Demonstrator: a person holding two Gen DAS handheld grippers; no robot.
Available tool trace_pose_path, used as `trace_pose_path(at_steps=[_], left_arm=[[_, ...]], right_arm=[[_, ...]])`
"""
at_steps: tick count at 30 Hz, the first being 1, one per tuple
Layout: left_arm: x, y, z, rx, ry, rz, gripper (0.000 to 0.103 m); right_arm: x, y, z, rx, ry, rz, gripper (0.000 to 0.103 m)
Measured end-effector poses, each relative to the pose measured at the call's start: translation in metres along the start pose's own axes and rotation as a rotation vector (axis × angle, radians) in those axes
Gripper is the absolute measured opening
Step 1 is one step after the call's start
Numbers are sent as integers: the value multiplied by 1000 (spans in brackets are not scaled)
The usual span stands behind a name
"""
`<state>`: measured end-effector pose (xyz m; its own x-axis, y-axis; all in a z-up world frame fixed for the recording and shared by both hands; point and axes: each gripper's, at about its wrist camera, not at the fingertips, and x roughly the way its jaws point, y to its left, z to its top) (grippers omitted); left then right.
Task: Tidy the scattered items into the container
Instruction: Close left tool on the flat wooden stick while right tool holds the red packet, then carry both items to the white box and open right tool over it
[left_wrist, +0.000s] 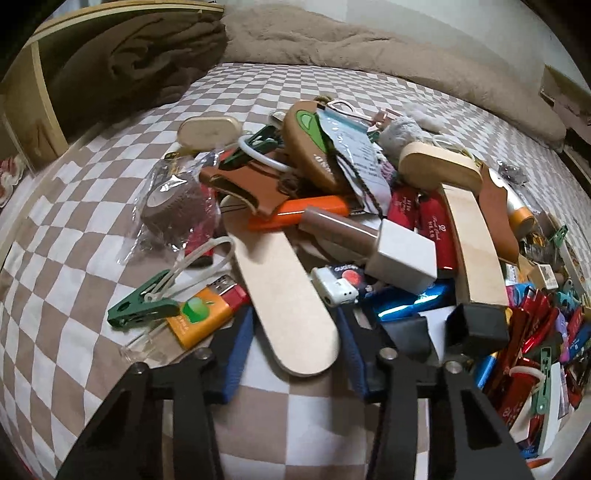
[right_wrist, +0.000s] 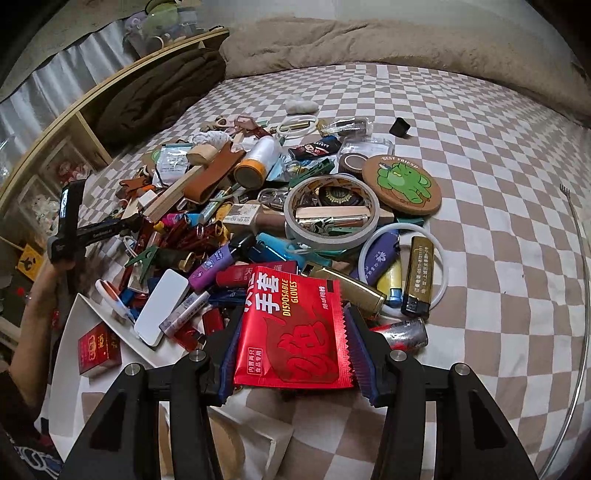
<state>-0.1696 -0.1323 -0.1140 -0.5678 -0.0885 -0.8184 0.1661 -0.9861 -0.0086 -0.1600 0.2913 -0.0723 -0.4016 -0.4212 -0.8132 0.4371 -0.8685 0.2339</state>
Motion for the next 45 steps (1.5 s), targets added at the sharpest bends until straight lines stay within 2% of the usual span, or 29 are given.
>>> trace_pose_path(at_steps=[5, 11, 16, 25, 27, 29, 30, 38, 39, 40, 41, 42, 43, 45], left_arm=[[-7, 5, -6, 15, -1, -11, 39], [-25, 15, -24, 31, 18, -58, 35], [-42, 28, -39, 25, 44, -97, 34], [-71, 29, -77, 118, 92, -100, 34], [-69, 29, -74, 112, 106, -103, 39], [-66, 24, -66, 114, 102, -101, 62], [-64, 22, -63, 119, 97, -95, 65], [-33, 6, -37, 120, 79, -37, 65], [-31, 5, -36, 122, 73, -34, 64], [-30, 5, -36, 124, 69, -30, 58], [-29, 6, -36, 124, 64, -24, 45], [-31, 8, -35, 116, 58, -23, 38], [-32, 11, -34, 99, 59, -30, 34], [-35, 20, -34, 53, 59, -71, 34]], right_arm=[[-1, -3, -2, 12, -3, -1, 53], [-3, -3, -5, 16, -3, -6, 53], [-3, -1, -5, 20, -11, -5, 53], [2, 9, -6, 9, -7, 16, 53], [2, 13, -6, 5, -8, 20, 53], [2, 16, -6, 1, -8, 22, 53], [3, 17, -6, -3, -8, 22, 53], [6, 25, -8, -31, 5, -1, 53], [6, 26, -8, -35, 6, -5, 53], [5, 26, -9, -35, 6, -6, 53], [5, 26, -10, -34, 6, -7, 53], [5, 26, -10, -33, 5, -7, 53], [5, 27, -11, -33, 5, -7, 53], [3, 28, -13, -35, 1, -8, 53]])
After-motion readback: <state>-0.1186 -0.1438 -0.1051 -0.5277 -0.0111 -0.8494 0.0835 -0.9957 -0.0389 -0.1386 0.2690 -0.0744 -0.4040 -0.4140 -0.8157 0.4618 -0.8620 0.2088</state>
